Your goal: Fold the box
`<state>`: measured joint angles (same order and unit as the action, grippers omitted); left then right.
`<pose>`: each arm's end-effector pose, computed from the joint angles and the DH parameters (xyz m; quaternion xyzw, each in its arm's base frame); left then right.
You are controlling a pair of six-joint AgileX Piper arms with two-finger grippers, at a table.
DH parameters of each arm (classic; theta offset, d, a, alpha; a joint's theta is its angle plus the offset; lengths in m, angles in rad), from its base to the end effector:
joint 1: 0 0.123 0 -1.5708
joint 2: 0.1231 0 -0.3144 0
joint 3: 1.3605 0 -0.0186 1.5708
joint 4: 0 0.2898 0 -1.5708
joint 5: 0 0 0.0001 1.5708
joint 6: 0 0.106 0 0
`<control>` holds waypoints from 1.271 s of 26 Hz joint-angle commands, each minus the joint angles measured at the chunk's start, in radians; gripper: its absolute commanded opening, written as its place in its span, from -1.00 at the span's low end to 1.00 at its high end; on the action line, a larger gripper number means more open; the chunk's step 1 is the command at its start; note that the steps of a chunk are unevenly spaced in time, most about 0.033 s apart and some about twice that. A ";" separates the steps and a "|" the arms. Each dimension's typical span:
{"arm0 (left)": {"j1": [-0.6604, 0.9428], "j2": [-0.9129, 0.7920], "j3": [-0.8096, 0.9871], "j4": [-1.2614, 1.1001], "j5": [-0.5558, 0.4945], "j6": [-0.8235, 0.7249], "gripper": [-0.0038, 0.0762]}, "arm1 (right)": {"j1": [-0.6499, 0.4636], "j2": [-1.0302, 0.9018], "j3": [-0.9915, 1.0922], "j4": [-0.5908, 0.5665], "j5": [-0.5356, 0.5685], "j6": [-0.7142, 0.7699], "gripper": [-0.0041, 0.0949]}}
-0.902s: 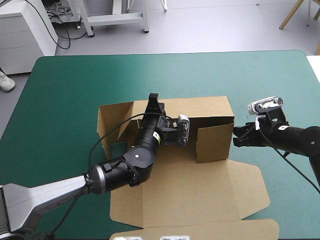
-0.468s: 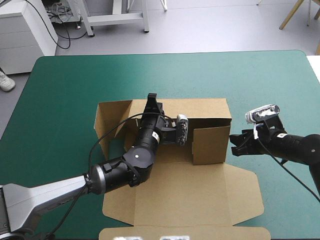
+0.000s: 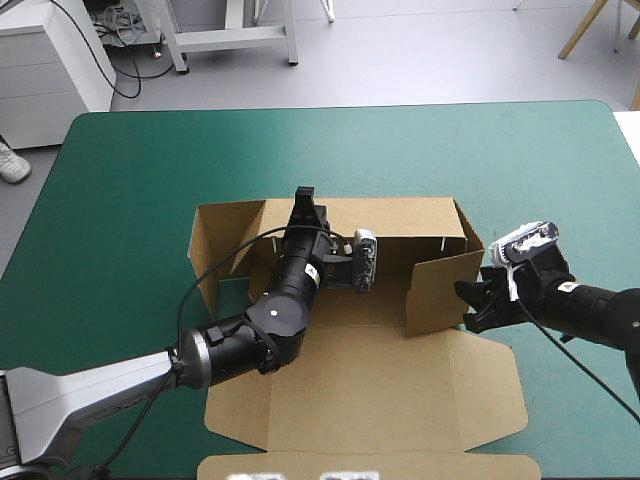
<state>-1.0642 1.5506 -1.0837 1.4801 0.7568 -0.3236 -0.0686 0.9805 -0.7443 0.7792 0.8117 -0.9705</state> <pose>0.2466 -0.2948 0.3109 0.6143 0.5351 0.3270 0.4790 0.2149 0.0394 0.3141 -0.2346 0.8668 0.1583 0.4106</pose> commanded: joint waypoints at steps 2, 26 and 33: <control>-0.007 -0.040 -0.028 0.056 0.015 -0.016 -0.93 | -0.001 -0.003 -0.023 0.066 -0.018 -0.042 0.33; -0.007 -0.040 -0.029 0.113 0.028 -0.076 -0.93 | -0.001 0.121 -0.023 0.281 -0.069 -0.242 0.36; -0.007 -0.017 -0.034 0.098 0.041 -0.077 -0.93 | 0.215 0.158 -0.023 0.220 -0.306 -0.158 0.07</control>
<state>-1.0642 1.5658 -1.0824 1.5213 0.7831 -0.3836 0.0901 1.1519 -0.7395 0.9949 0.5825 -1.1762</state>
